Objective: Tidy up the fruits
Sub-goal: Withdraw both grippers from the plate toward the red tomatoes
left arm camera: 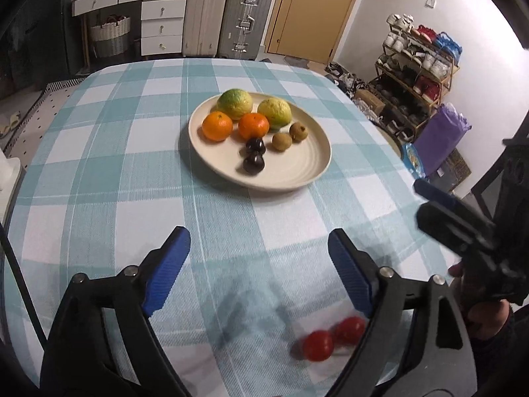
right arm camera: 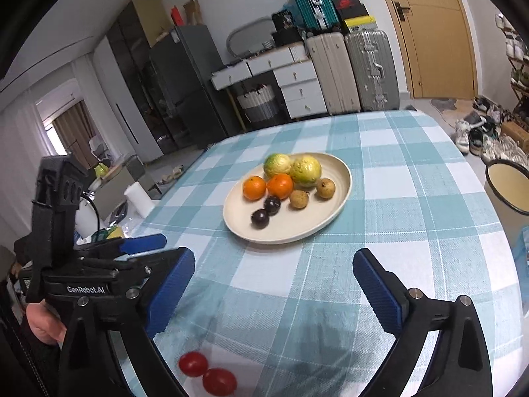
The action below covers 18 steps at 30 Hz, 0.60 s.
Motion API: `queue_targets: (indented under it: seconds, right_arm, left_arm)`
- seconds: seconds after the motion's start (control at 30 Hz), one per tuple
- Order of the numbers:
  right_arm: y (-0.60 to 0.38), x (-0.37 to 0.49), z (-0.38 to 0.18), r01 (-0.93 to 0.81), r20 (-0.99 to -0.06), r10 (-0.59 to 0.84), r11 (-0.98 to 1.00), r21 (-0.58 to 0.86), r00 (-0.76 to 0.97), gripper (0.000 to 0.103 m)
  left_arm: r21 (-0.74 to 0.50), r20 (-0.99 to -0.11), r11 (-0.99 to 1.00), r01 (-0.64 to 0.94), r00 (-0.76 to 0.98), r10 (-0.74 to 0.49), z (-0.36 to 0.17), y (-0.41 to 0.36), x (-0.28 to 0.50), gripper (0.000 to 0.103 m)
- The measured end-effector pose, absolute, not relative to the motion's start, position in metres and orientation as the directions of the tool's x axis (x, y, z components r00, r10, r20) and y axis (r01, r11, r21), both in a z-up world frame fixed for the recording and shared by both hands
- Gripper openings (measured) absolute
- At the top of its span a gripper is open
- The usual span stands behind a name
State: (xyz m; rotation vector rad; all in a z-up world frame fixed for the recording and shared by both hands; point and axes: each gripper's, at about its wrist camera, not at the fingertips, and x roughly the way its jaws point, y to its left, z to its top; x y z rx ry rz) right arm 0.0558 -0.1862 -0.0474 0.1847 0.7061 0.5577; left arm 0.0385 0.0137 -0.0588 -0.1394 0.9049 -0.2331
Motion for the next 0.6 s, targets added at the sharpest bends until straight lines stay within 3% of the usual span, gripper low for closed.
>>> queue_targets:
  seconds: [0.27,0.4,0.6]
  right_arm:
    - [-0.185,0.029,-0.05,-0.453,-0.531,0.568,0.823,0.343,0.629,0.102]
    - [-0.185,0.016,-0.055,-0.456,-0.54,0.57,0.821,0.343,0.619,0.103]
    - [-0.19,0.003,-0.06,-0.454,-0.544,0.572,0.82,0.349,0.614,0.103]
  left_arm:
    - [-0.218,-0.786,0.968,0.122,0.566,-0.249,-0.076,0.02,0.016,0.09]
    - [-0.219,-0.802,0.968,0.126,0.541,-0.252,-0.085,0.019,0.003,0.1]
    - [-0.253,-0.817,0.956,0.147,0.498,-0.292,-0.097,0.015,-0.012,0.101]
